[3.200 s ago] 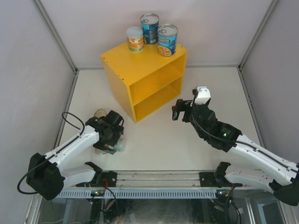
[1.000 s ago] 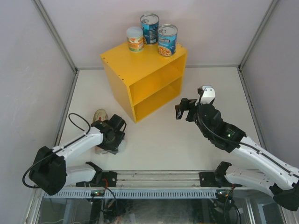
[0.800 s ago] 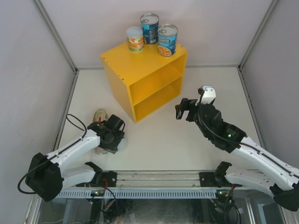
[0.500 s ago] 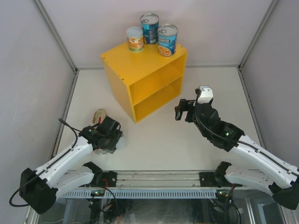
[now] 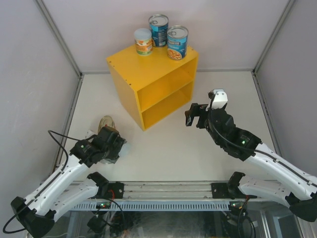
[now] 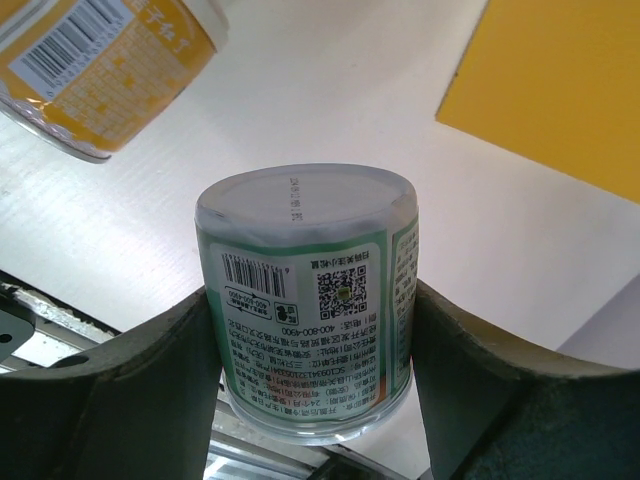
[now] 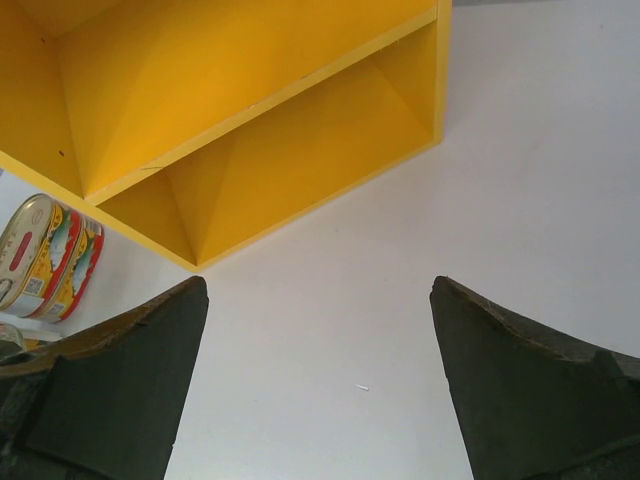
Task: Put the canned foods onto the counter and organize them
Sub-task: Pick up the canned food from the center of the board.
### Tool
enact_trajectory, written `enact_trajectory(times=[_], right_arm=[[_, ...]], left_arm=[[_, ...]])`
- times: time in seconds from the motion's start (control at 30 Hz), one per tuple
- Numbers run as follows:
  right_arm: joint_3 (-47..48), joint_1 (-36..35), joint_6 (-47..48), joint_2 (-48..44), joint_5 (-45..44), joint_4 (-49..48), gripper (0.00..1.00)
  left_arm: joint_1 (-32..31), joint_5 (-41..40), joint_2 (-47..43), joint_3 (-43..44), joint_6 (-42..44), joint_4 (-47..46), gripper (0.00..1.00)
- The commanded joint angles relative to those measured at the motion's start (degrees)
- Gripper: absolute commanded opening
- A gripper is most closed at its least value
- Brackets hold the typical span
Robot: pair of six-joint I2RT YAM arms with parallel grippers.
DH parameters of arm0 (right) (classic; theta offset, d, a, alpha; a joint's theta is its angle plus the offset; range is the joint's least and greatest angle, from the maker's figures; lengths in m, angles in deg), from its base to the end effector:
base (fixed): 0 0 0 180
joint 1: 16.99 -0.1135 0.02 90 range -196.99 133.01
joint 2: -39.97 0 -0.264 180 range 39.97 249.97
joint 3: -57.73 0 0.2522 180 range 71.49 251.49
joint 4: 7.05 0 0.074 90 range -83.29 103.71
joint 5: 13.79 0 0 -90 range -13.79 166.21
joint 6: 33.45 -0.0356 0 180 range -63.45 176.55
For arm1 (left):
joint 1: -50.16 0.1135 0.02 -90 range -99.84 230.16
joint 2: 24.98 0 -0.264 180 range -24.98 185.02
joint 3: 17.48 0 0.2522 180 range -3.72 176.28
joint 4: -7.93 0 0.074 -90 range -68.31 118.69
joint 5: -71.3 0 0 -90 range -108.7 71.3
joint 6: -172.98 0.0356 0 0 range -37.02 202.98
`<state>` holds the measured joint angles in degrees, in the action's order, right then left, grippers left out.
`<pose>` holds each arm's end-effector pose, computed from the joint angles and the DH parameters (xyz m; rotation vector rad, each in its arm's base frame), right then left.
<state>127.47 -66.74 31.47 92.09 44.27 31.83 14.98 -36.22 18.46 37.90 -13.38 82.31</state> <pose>0.1406 0.1370 0.3604 -0.0418 1.8983 0.3508 0.1083 -0.0633 0.2515 -1.4287 2.2208 -0.4233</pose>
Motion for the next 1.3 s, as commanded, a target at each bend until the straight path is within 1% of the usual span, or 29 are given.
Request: enact_trajectory(times=[0.0, 0.63, 0.83, 1.07, 1.27], right_arm=[[2.11, -0.6, -0.41, -0.91, -1.82, -0.65, 0.92], [2.46, -0.84, 0.62, -1.98, -1.66, -2.41, 0.91], [4.64, -2.1, 1.82, -0.54, -1.05, -2.64, 0.91], [7.88, -4.92, 3.25, 1.08, 0.46, -3.77, 0.92], [9.05, -10.94, 3.9, 2.03, 1.01, -6.47, 0.92]], left_arm=[[-0.93, -1.93, -1.05, 6.53, 2.26, -1.49, 0.0], [-1.91, -2.6, 4.37, 23.62, 9.03, -3.43, 0.0], [-1.91, -2.34, 4.11, 26.13, 10.29, -5.82, 0.0], [-1.91, -0.27, 4.52, 28.99, 9.59, -7.61, 0.0], [-1.91, 1.24, 4.63, 29.64, 8.71, -9.69, 0.0]])
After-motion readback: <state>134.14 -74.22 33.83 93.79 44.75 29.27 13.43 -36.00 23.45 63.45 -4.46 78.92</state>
